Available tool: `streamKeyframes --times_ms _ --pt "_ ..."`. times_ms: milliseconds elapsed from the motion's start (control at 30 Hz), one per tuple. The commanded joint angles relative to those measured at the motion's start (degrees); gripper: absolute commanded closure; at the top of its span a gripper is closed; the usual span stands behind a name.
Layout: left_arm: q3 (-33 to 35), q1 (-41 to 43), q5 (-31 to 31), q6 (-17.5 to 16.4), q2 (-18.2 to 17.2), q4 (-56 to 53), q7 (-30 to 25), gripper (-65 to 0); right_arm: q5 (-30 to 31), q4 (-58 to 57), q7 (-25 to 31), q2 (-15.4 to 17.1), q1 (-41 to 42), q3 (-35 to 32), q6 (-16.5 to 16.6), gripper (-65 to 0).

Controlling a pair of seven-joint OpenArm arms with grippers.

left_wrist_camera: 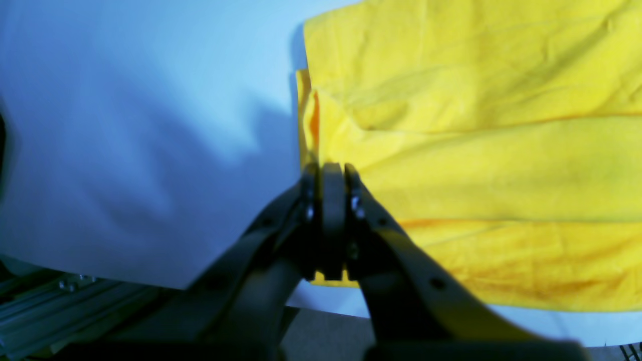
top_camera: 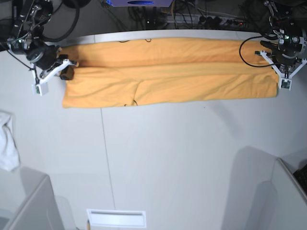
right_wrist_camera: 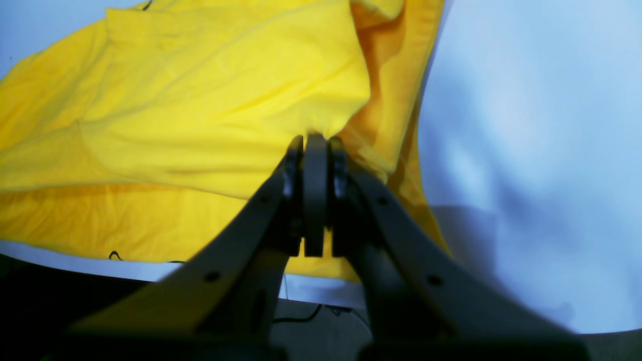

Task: Fold the T-shirt properly
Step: 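Fold the hem over onto the collar edge with both grippers, then release the folded edge and reposition both grippers at the strip ends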

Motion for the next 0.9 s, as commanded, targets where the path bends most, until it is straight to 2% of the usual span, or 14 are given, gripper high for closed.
streamKeyframes --times_ms 0,67,100,133,300,367,400,467,500,533,567,633,667,867 --pt "-0.6 0.0 0.5 0.3 -0.8 0.9 -0.5 0.0 0.8 0.6 0.9 0.7 0.2 0.5 0.0 -2.7" --pt "-0.6 0.1 0.7 0.3 -0.8 0.9 -0.5 0.0 0.8 0.6 1.4 0.7 -0.4 1.2 0.0 -20.0" --pt "-0.7 0.1 0.7 0.3 -0.8 1.0 -0.5 0.0 0.8 0.6 1.4 0.6 -0.5 2.5 0.0 -25.5" --pt "-0.8 0.1 0.7 0.3 -0.8 1.1 -0.5 -2.6 0.9 0.8 1.4 0.5 -0.5 4.1 0.0 -29.0" --pt "-6.1 -1.2 0.3 0.3 1.3 1.7 -0.6 -32.3 1.1 3.4 1.0 0.5 -0.5 7.7 0.0 -29.7" --pt "-7.0 -2.4 0.3 0.3 2.7 2.1 -0.6 -40.5 1.1 4.3 0.9 0.5 -0.4 7.5 0.1 -29.6" --pt "-7.0 -2.8 0.3 0.3 3.5 2.1 -0.6 -42.5 1.1 4.4 0.9 0.5 -0.2 6.7 0.1 -28.8" --pt "-6.8 -2.9 0.3 0.3 4.4 2.1 -0.6 -41.6 1.1 4.3 1.3 0.7 0.0 3.4 0.1 -22.5" --pt "-6.7 -3.4 0.2 0.3 5.1 2.1 -0.6 -39.0 1.1 4.2 1.3 0.7 0.4 1.7 0.1 -16.4" --pt "-6.8 -4.1 -0.6 0.3 5.9 2.0 -0.6 -33.2 1.0 4.0 1.3 0.7 0.7 0.1 0.1 -8.0" --pt "-7.2 -4.3 -1.5 0.3 6.4 2.0 -0.6 -25.8 0.8 3.8 1.3 0.7 0.8 -1.2 0.1 0.0" --pt "-7.2 -4.9 -3.9 0.3 6.7 1.6 -0.6 -2.0 0.8 2.8 1.4 0.6 1.9 -3.2 0.1 0.0" --pt "-7.2 -5.0 -4.4 0.4 6.9 1.2 -0.6 0.0 0.7 2.0 1.3 0.7 2.3 -3.6 0.1 0.0" --pt "-7.2 -7.7 -4.6 0.6 6.6 -5.8 -0.8 0.0 0.6 -3.7 1.4 0.8 4.6 -4.2 -0.1 0.0"
